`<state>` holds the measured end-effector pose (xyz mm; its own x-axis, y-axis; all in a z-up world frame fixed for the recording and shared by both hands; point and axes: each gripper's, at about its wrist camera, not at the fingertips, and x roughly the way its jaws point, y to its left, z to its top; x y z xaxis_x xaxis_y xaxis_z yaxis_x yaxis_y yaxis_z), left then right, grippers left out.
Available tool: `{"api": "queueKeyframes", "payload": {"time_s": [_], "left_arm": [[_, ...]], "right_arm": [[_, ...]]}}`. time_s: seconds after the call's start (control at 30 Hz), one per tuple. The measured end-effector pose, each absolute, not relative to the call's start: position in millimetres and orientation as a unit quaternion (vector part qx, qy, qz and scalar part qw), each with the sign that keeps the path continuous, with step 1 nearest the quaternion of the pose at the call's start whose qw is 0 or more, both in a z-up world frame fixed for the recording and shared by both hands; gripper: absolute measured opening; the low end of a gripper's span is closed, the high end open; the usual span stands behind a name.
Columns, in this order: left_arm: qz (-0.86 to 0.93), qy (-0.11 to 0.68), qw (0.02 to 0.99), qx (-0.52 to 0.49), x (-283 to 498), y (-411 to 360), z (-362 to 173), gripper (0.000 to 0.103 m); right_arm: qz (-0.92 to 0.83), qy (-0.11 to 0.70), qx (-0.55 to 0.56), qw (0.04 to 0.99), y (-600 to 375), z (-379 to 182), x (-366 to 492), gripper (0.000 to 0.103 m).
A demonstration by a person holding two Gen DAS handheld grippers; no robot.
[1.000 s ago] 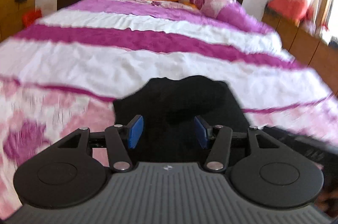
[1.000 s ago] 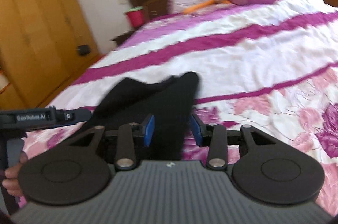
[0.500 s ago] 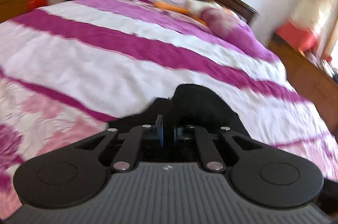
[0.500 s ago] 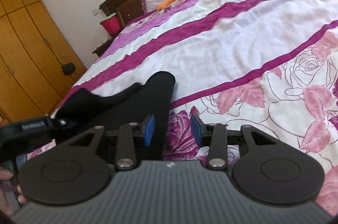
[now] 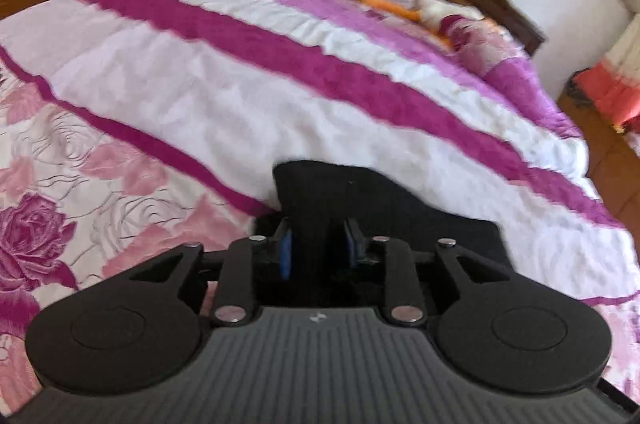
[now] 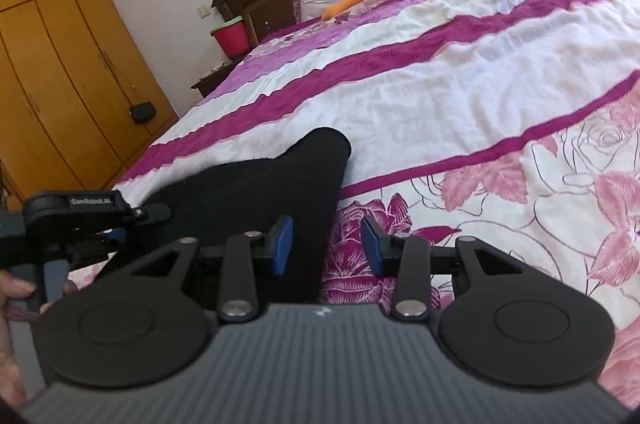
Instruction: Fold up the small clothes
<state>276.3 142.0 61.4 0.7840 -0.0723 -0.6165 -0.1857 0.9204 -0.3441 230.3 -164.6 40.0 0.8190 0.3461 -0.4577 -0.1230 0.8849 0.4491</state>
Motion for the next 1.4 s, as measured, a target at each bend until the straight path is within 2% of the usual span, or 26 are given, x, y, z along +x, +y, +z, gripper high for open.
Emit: {"api": "queueKeyframes", "payload": {"time_s": [0.23, 0.57, 0.8, 0.87, 0.9, 0.97, 1.17, 1.4], "left_arm": [[0.005, 0.339, 0.915, -0.217, 252, 152, 60, 0.033], [-0.088, 0.342, 0.905, -0.235, 163, 155, 73, 0.033], [-0.103, 0.357, 0.889, -0.267, 160, 161, 52, 0.034], [-0.110, 0.360, 0.879, -0.291, 164, 167, 49, 0.029], [-0.113, 0.361, 0.876, -0.298, 163, 169, 48, 0.018], [-0.120, 0.362, 0.872, -0.307, 160, 171, 48, 0.013], [-0.081, 0.360, 0.882, -0.292, 138, 178, 54, 0.009], [-0.050, 0.369, 0.892, -0.257, 137, 176, 49, 0.010]], "right_arm": [[0.130, 0.280, 0.191, 0.932, -164, 46, 227, 0.042], [0.183, 0.273, 0.194, 0.924, -154, 64, 185, 0.042], [0.178, 0.299, 0.205, 0.915, -141, 58, 184, 0.043], [0.179, 0.305, 0.213, 0.911, -142, 57, 186, 0.047], [0.178, 0.307, 0.217, 0.909, -142, 56, 187, 0.047], [0.172, 0.313, 0.218, 0.908, -140, 54, 187, 0.048], [0.193, 0.323, 0.214, 0.901, -135, 55, 174, 0.048], [0.185, 0.329, 0.143, 0.915, -115, 43, 168, 0.048]]}}
